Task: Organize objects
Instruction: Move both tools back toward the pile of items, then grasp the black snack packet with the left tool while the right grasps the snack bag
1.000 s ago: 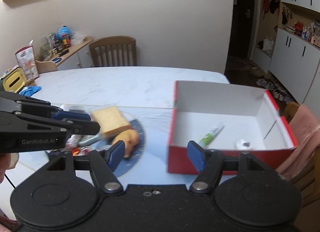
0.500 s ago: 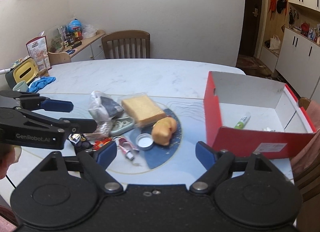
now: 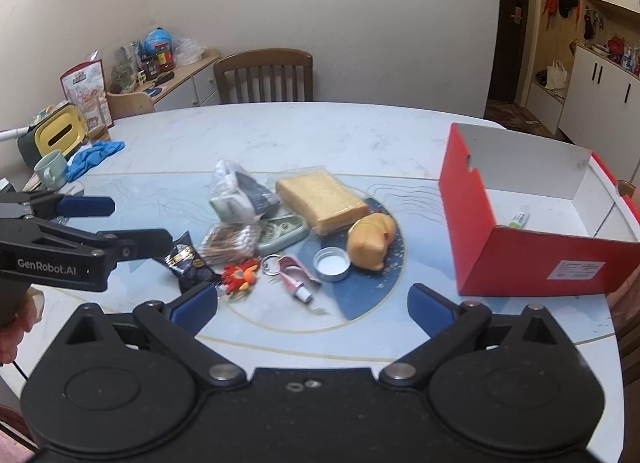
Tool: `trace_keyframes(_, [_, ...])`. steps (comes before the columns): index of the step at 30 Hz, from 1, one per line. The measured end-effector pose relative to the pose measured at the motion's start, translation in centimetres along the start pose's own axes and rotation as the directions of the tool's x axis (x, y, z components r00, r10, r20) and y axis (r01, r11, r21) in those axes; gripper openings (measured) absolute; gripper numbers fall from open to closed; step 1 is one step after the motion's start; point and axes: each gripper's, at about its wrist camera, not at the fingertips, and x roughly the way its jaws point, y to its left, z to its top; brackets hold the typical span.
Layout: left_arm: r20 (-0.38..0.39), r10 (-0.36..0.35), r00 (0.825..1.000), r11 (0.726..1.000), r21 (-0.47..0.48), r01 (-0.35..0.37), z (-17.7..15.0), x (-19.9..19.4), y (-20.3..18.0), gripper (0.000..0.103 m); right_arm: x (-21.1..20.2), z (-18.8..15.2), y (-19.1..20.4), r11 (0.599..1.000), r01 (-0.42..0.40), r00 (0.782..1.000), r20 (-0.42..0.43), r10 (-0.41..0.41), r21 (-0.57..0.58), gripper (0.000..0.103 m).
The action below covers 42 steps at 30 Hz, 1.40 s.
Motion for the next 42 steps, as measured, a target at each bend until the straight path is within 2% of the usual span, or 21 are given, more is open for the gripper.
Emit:
trace_keyframes(2, [0.007, 0.014, 1.000, 1.000, 0.008, -0.014, -0.4, 0.1, 0.3, 0.103, 0.3, -0.1, 0.5, 1.000, -0.005, 1.000, -0.011, 0.005, -0.008, 0.102])
trace_keyframes(13, [-0.062, 0.041, 0.997, 0.999, 0.003, -0.041, -2.4, 3.3, 3.6, 0.103, 2.8, -1.3, 3.5, 0.996, -0.064, 0.995, -0.075, 0.059, -0.055, 0.102])
trace_keyframes(21, [-0.068, 0.027, 0.997, 1.000, -0.005, -0.028, -2.9, 5.7, 5.1, 0.103, 5.3, -2.2, 6.8, 0.984, -0.128, 0.987, -0.117, 0.113, -0.126, 0.102])
trace_keyframes(27, [-0.110, 0.017, 0.994, 0.999, -0.025, -0.020, -3.1, 7.6, 5.6, 0.103, 7.9, -3.0, 8.5, 0.974, -0.145, 0.983, -0.134, 0.122, -0.174, 0.102])
trace_keyframes(34, [-0.133, 0.039, 0.990, 0.999, -0.028, -0.043, -3.7, 9.1, 5.8, 0.103, 11.0, -3.3, 9.5, 0.970, -0.159, 0.978, -0.162, 0.130, -0.184, 0.101])
trace_keyframes(39, [-0.151, 0.052, 0.987, 0.997, -0.046, -0.060, -3.9, 9.9, 6.0, 0.103, 12.6, -3.1, 9.8, 0.974, -0.173, 0.974, -0.175, 0.147, -0.147, 0.100])
trace_keyframes(42, [-0.155, 0.052, 0.987, 0.997, -0.050, -0.060, -4.1, 10.1, 6.0, 0.103, 13.3, -3.0, 10.2, 0.973, -0.177, 0.971, -0.188, 0.149, -0.145, 0.096])
